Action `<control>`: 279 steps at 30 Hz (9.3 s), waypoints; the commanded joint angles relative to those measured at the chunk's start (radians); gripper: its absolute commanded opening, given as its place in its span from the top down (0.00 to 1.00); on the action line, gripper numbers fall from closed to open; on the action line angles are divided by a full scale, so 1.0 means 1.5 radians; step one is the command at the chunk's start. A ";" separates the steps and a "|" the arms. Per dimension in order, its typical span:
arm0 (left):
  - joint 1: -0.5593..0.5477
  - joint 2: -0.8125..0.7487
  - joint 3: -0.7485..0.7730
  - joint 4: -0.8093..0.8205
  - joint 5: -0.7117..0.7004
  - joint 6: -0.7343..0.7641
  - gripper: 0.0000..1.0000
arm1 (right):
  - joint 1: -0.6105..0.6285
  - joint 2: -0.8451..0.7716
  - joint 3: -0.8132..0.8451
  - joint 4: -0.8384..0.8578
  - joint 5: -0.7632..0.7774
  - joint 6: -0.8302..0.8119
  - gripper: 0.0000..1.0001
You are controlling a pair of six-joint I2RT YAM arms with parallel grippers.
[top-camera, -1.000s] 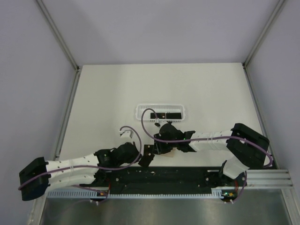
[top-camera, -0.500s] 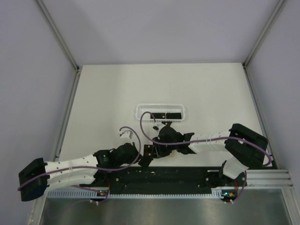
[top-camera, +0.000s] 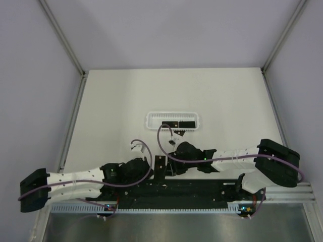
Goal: Put the credit cards into the card holder
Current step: Pick up the credit card at the corner of the board, then open the card holder at the center of the board.
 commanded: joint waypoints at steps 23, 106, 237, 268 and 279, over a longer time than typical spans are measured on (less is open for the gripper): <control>-0.055 0.004 -0.007 -0.067 -0.026 -0.034 1.00 | 0.083 0.073 -0.105 0.244 0.078 0.233 0.54; -0.060 -0.367 0.072 0.180 -0.115 0.217 0.35 | -0.140 -0.335 -0.142 0.367 -0.201 0.128 1.00; 0.016 0.246 0.134 0.337 -0.042 0.246 0.76 | -0.189 -0.249 0.006 -0.337 0.164 0.106 1.00; 0.041 0.323 0.127 0.301 -0.050 0.187 0.84 | -0.230 -0.337 -0.099 -0.165 0.068 0.142 1.00; 0.042 0.376 0.155 0.306 -0.004 0.199 0.87 | -0.230 -0.337 -0.127 -0.051 0.026 0.154 1.00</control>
